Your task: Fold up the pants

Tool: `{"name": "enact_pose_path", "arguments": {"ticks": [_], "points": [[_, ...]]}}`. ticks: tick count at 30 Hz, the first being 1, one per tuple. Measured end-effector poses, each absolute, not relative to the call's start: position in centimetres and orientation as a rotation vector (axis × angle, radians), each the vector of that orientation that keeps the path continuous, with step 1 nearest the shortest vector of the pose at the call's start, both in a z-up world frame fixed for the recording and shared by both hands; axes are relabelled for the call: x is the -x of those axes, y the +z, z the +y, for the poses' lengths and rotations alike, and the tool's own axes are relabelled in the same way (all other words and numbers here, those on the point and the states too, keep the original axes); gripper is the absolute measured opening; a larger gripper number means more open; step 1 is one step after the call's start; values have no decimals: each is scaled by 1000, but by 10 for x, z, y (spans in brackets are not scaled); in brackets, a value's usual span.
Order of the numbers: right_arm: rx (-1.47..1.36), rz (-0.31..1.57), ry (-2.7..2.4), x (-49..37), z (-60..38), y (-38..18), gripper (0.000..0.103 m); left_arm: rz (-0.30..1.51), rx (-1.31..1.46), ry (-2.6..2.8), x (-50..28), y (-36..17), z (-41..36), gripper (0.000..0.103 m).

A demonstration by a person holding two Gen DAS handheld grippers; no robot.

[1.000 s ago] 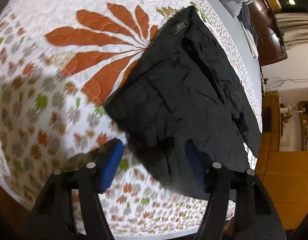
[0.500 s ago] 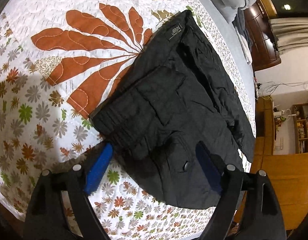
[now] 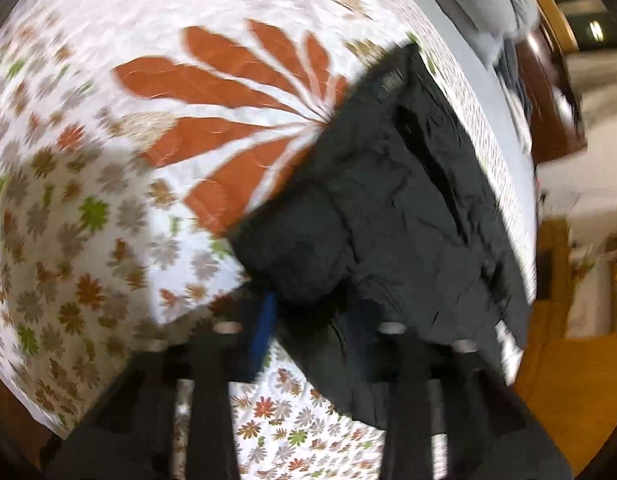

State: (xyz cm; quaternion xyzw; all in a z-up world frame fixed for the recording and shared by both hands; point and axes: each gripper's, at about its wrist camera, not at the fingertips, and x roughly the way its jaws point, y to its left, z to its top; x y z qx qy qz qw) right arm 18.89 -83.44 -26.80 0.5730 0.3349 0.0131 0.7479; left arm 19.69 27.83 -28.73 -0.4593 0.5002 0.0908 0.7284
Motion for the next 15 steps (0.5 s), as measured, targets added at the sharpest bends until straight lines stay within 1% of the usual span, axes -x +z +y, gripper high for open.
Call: {"name": "enact_pose_path", "arguments": {"ticks": [1,2,7,15], "points": [[-1251,741,17,-188,-834,-269,23,1098,1049,191,-195,-289,282,24],[-1247,744,12,-187,-837,-269,17,1100,1057,183,-195,-290,284,24],[-1200,758,-20,-173,-834,-263,13,1114,1064,179,-198,-281,288,21],[-1139,793,-7,-152,-814,-242,13,1105,1059,193,-183,-254,303,19]]}}
